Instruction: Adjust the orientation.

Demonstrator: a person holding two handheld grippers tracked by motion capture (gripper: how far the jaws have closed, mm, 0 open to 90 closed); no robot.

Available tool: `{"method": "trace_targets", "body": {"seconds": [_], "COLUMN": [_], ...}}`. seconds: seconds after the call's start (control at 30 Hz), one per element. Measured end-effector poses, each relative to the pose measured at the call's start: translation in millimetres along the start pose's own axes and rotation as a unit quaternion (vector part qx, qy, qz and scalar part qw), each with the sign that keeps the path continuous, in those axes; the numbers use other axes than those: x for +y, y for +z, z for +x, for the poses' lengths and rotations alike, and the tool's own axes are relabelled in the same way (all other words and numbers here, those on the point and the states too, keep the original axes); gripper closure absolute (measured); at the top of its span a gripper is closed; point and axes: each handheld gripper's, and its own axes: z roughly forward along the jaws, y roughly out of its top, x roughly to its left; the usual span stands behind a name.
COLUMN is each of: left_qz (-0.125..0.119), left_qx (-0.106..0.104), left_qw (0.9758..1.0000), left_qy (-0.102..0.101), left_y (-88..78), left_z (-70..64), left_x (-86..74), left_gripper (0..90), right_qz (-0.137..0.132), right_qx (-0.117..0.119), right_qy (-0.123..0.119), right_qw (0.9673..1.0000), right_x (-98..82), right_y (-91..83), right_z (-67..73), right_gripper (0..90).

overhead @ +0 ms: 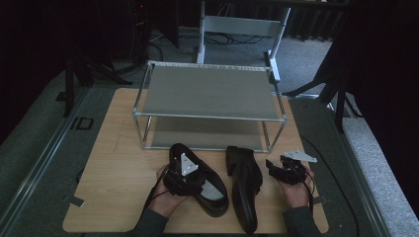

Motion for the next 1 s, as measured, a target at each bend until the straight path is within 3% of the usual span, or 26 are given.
{"method": "trace_targets", "body": {"seconds": [0.03, 0.17, 0.2, 0.23, 0.33, 0.43, 0.47, 0.5, 0.67, 0.8, 0.97, 1.0], "left_qz": [-0.002, -0.003, -0.003, -0.002, -0.003, -0.004, -0.004, -0.003, -0.002, -0.001, -0.002, -0.002], "left_qx": [0.000, 0.001, 0.001, -0.001, -0.002, -0.001, -0.001, 0.000, 0.002, 0.003, 0.005, 0.005], "left_qw": [1.0000, 1.0000, 1.0000, 1.0000, 0.9999, 0.9999, 0.9999, 0.9999, 0.9999, 1.0000, 1.0000, 1.0000], "left_qy": [-0.002, -0.007, -0.007, -0.008, -0.011, -0.012, -0.012, -0.011, -0.010, -0.007, -0.005, -0.005], "left_y": [0.0, 0.7, 0.7, 0.8, 1.2, 1.4, 1.4, 1.4, 2.5, 3.7, 4.8, 4.8], "left_z": [-0.1, 0.5, 0.5, 0.9, 1.5, 1.2, 1.2, 0.8, 0.5, 0.0, -0.5, -0.5], "left_x": [-0.5, -0.5, -0.5, -0.7, -0.9, -1.3, -1.3, -1.3, -1.3, -1.7, -2.1, -2.1], "left_gripper": [26.8, 25.3, 24.9, 24.8, 24.2, 24.0, 24.0, 23.9, 23.3, 23.0, 22.5, 22.5], "right_qz": [-0.009, -0.020, -0.020, -0.022, -0.016, -0.006, -0.006, 0.001, 0.017, 0.028, 0.037, 0.037], "right_qx": [0.021, 0.069, 0.069, 0.099, 0.137, 0.177, 0.177, 0.194, 0.215, 0.244, 0.299, 0.299], "right_qy": [-0.015, -0.010, -0.010, 0.003, 0.017, 0.034, 0.034, 0.038, 0.055, 0.071, 0.086, 0.086], "right_qw": [0.9996, 0.9973, 0.9973, 0.9948, 0.9903, 0.9835, 0.9835, 0.9802, 0.9749, 0.9666, 0.9498, 0.9498], "right_x": [2.0, 5.2, 5.2, 7.2, 8.2, 7.6, 7.6, 7.7, 8.9, 11.0, 16.6, 16.6], "right_y": [-8.9, -16.3, -16.3, -18.2, -17.5, -13.6, -13.6, -10.9, -4.3, 4.5, 13.5, 13.5], "right_z": [7.4, 14.3, 14.3, 14.3, 12.9, 12.1, 12.1, 12.9, 10.1, 8.9, 10.0, 10.0], "right_gripper": [36.7, 36.8, 36.8, 36.8, 36.9, 36.9, 36.9, 36.9, 35.5, 35.2, 35.3, 35.3]}}
